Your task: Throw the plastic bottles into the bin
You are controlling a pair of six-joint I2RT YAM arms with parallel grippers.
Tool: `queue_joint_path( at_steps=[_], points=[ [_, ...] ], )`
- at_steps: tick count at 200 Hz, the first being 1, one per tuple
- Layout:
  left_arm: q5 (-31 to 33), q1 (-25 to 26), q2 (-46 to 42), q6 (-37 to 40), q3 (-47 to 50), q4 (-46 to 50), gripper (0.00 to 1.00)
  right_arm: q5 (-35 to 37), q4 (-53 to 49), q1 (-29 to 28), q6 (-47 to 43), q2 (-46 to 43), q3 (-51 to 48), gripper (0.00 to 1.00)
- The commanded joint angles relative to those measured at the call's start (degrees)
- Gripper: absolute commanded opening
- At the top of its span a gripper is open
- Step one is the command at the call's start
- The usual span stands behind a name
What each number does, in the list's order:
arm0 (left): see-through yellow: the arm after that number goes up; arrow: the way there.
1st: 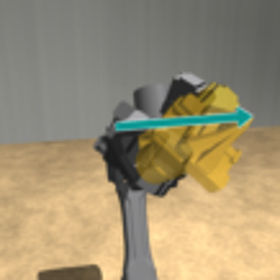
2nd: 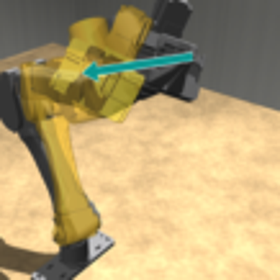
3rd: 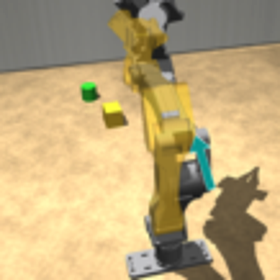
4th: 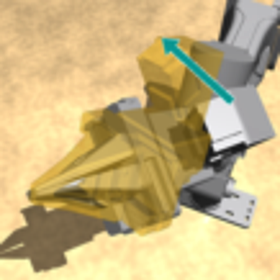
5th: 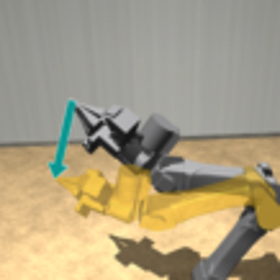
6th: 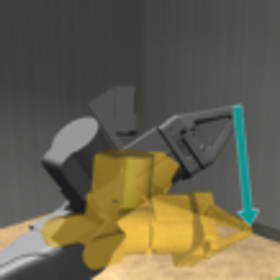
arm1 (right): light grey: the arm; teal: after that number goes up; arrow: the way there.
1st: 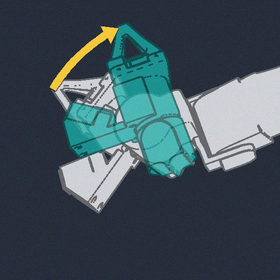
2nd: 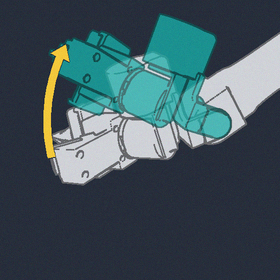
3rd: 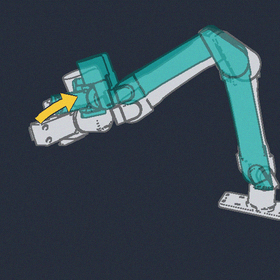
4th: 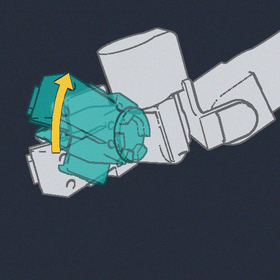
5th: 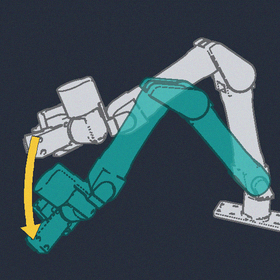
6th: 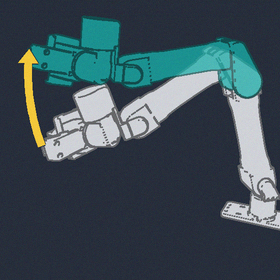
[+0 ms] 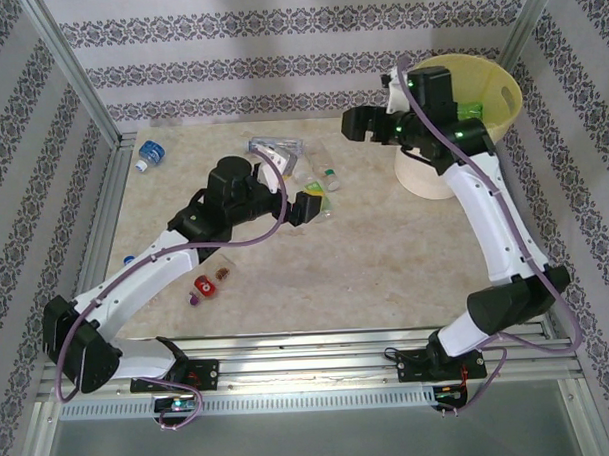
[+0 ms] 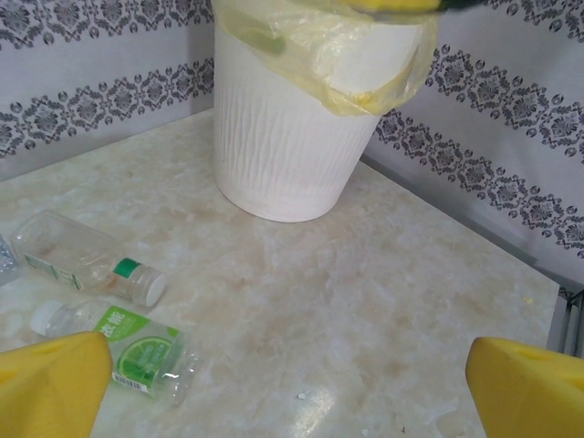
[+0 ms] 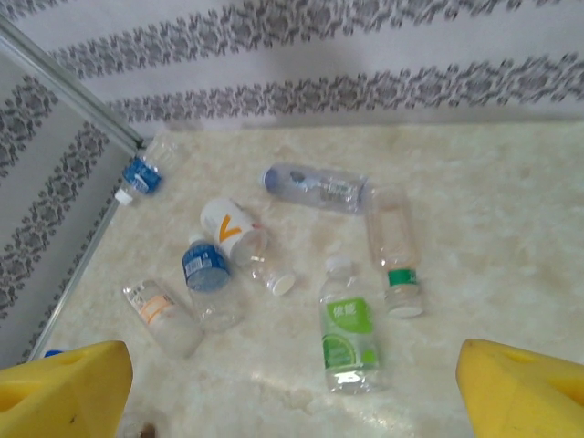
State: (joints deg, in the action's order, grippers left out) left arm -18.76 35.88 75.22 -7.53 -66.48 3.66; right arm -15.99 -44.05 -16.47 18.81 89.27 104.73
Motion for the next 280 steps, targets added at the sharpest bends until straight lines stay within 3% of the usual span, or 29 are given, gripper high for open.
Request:
queue_joint_path(
  at_steps=[1,133,228,280],
  points=[
    [1.86,-0.46,-2.7,0.93,1.19,1.68,1.0,-0.83,-2.11,-2.15,1.56,2.84,-1.19,0.92],
    [5.73,-0.55,-7.52,1.46,2.66,6.2,1.0,2.79,-10.21,-9.35,-5.77,26.57,3.52,0.9],
    [6.16,-0.72,-8.2,1.46,2.8,7.06,1.0,11.26,-19.37,-12.35,-11.29,41.8,18.25,0.88],
    [6.46,-0.81,-8.84,1.29,3.32,7.22,1.0,13.98,-20.61,-12.71,-12.28,45.74,21.98,0.88]
  ],
)
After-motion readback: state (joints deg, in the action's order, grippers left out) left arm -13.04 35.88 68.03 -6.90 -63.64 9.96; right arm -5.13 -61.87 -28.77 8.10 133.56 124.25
